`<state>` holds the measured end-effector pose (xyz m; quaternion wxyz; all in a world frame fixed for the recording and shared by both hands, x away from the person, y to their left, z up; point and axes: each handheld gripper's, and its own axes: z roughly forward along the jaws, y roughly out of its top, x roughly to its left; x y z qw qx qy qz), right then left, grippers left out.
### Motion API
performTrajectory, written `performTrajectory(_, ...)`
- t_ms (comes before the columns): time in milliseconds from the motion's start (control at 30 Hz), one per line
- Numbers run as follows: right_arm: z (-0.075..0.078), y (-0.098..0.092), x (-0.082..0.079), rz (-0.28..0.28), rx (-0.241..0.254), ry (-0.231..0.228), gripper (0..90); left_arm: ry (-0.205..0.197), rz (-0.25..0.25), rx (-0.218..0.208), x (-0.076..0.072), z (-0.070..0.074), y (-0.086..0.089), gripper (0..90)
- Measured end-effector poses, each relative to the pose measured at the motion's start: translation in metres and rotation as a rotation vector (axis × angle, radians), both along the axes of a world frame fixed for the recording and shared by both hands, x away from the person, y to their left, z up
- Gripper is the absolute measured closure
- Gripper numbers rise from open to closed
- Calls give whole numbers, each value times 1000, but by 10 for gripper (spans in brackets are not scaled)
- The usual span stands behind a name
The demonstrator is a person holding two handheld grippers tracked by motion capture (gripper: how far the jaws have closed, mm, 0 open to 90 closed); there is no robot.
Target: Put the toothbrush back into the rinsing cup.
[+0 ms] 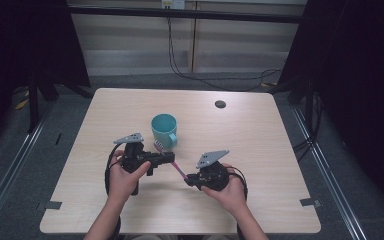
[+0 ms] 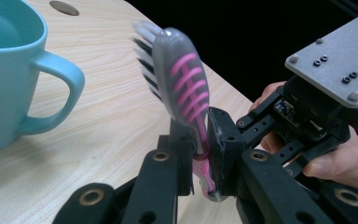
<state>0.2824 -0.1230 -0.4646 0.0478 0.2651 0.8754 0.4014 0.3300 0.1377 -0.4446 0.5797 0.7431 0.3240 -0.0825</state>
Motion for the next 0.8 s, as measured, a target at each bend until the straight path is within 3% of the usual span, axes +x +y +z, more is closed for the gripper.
performTrajectory(533, -4, 20, -5, 53, 27, 12, 737, -25, 30, -1, -1, 2, -4, 817)
performTrajectory(800, 0, 29, -6, 72, 64, -3, 647, -26, 42, 42, -1, -2, -7, 820)
